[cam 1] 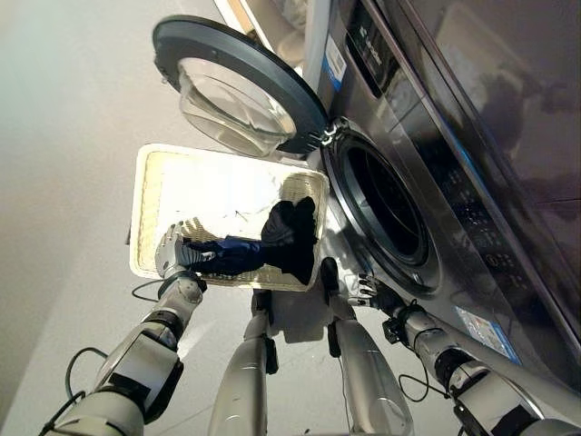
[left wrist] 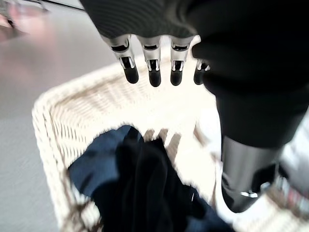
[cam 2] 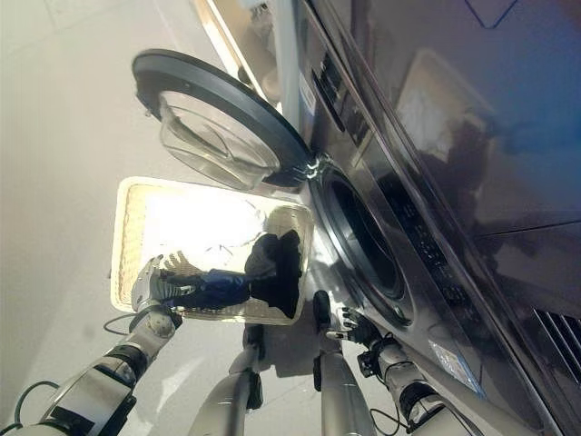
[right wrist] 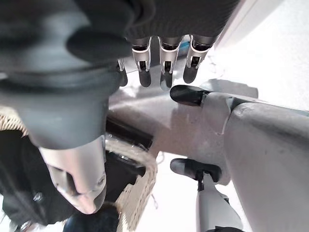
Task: Put the clothes into the washing machine.
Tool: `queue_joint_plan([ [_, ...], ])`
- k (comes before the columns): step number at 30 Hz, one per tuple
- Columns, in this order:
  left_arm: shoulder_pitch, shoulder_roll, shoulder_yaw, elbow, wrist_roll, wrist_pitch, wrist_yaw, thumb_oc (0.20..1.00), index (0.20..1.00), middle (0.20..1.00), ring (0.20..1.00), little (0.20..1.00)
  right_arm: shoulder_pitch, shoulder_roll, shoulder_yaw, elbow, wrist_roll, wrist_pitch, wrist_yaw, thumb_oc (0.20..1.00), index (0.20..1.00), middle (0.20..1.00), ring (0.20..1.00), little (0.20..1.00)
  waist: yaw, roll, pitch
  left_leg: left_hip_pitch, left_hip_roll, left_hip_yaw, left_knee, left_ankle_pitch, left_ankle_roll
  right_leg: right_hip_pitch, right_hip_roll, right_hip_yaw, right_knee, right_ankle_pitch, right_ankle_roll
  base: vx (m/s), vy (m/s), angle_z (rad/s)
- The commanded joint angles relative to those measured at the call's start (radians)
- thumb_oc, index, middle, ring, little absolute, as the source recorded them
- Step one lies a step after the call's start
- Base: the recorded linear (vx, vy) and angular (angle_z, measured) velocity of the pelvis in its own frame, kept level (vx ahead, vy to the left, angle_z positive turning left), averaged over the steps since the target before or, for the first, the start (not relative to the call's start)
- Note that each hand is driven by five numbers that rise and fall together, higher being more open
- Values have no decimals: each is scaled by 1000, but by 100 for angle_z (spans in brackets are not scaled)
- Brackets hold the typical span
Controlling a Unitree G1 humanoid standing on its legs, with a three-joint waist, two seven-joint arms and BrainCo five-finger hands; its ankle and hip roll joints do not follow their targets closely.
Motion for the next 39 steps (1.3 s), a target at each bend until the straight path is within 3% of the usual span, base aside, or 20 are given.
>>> queue_joint_plan([
  [1,-44,65,-13,41,6,68,-72,1000,1000,1000,1000,1000,-17,-43,35,-46,42,-21,1,1000,1000,1000,1000,1000,-23,-33,-8,-138,-46,26,128,-4,3,-90,28,-28,38,34,16,-32,62,-9],
  [7,-102,80,-65,63,-62,192,-277,1000,1000,1000,1000,1000,-40,-83,33,-77,79,-18,12,1000,1000,1000,1000,1000,-47,-39,-8,-219,-41,32,142,7,-8,-167,34,-26,36,55,14,-18,50,-10],
  [12,-143,91,-111,72,11,281,-417,1000,1000,1000,1000,1000,-52,-101,43,-120,92,-15,12,1000,1000,1000,1000,1000,-62,-38,-8,-263,-37,33,141,14,-12,-214,37,-23,37,64,14,-8,30,-5],
  [18,-217,121,-217,62,120,348,-435,1000,1000,1000,1000,1000,-79,-134,63,-176,146,-7,32,1000,1000,1000,1000,1000,-73,-43,-8,-314,-25,32,150,14,-19,-269,37,-20,39,72,19,-8,22,-5],
  [23,-273,132,-267,64,155,360,-386,1000,1000,1000,1000,1000,-96,-142,73,-188,185,-19,40,1000,1000,1000,1000,1000,-84,-53,-8,-354,-16,28,137,30,-25,-314,37,-20,32,88,22,-3,-4,1],
  [24,-287,133,-275,66,147,348,-385,931,931,931,931,931,-99,-142,76,-188,193,-25,39,1000,1000,1000,1000,1000,-85,-56,-8,-360,-14,26,134,31,-27,-321,37,-20,28,90,23,-9,-51,-1],
  [25,-295,125,-284,65,103,319,-369,661,661,661,661,661,-100,-141,79,-194,202,-31,34,1000,1000,1000,1000,1000,-82,-58,-8,-365,-11,20,133,26,-28,-328,40,-20,26,90,23,-7,-54,-2],
  [27,-305,120,-281,62,74,291,-357,511,511,511,511,511,-105,-140,82,-204,215,-32,28,1000,1000,1000,1000,1000,-84,-62,-8,-376,-14,13,126,34,-28,-340,41,-20,23,96,24,-6,-51,-2],
  [29,-305,110,-273,51,28,242,-340,200,200,200,200,200,-108,-136,81,-219,228,-41,25,1000,1000,1000,1000,1000,-82,-66,-8,-381,-15,3,123,34,-29,-346,43,-21,19,99,24,-2,-69,-2],
  [31,-300,107,-259,26,12,211,-335,200,200,200,200,200,-112,-137,79,-247,250,-43,20,1000,1000,1000,1000,1000,-76,-69,-8,-382,-16,-5,117,37,-30,-347,45,-22,14,101,25,-1,-56,-1],
  [39,-255,141,-259,-115,-25,204,-322,200,200,200,200,200,-115,-162,60,-383,298,-26,-21,1000,1000,1000,1000,1000,-53,-54,-8,-373,-19,-34,100,49,-36,-335,44,-27,18,96,25,-8,-41,5],
])
